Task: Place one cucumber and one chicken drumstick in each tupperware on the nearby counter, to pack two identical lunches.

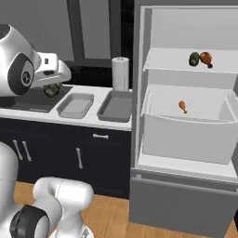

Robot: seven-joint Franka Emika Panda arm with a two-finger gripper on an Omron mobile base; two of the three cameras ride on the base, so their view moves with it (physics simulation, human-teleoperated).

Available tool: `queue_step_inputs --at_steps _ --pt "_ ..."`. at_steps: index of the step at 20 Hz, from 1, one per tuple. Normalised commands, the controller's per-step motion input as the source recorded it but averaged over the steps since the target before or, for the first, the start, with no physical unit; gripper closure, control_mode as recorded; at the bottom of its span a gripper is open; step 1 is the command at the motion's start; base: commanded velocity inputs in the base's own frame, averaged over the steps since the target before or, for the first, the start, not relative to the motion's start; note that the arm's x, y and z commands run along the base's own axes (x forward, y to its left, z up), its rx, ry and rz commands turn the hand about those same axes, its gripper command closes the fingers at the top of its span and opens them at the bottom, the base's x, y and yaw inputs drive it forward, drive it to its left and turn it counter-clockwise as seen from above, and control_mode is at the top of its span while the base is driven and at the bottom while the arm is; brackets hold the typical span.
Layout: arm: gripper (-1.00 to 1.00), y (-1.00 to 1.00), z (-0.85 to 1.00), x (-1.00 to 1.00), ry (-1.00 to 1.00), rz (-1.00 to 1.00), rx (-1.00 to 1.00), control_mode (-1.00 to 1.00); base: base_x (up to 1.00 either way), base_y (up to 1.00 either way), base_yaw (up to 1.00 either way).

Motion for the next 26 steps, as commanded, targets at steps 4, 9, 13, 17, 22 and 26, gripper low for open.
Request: queue_step_inputs --at_steps 4,9,13,17,22,26 --pt "1.00 0.00 0.00 0.00 0.00 0.00 0.00 1.00 0.51 0.92 -0.04" --pt "1.00 0.00 0.00 0.00 0.00 0.00 0.00 1.00 0.69 0.60 -0.05" --pt "1.00 0.00 0.00 0.00 0.00 0.00 0.00 1.00 0.87 0.11 0.00" --pt "1.00 0.00 0.00 0.00 0.00 0.00 0.00 1.00 1.00 0.05 0.00" --pt "1.00 0.00 0.00 0.00 0.00 0.00 0.00 1.00 0.90 0.28 0.00" --pt "1.00 0.00 0.00 0.00 0.00 0.00 0.00 1.00 0.74 0.20 0.00"
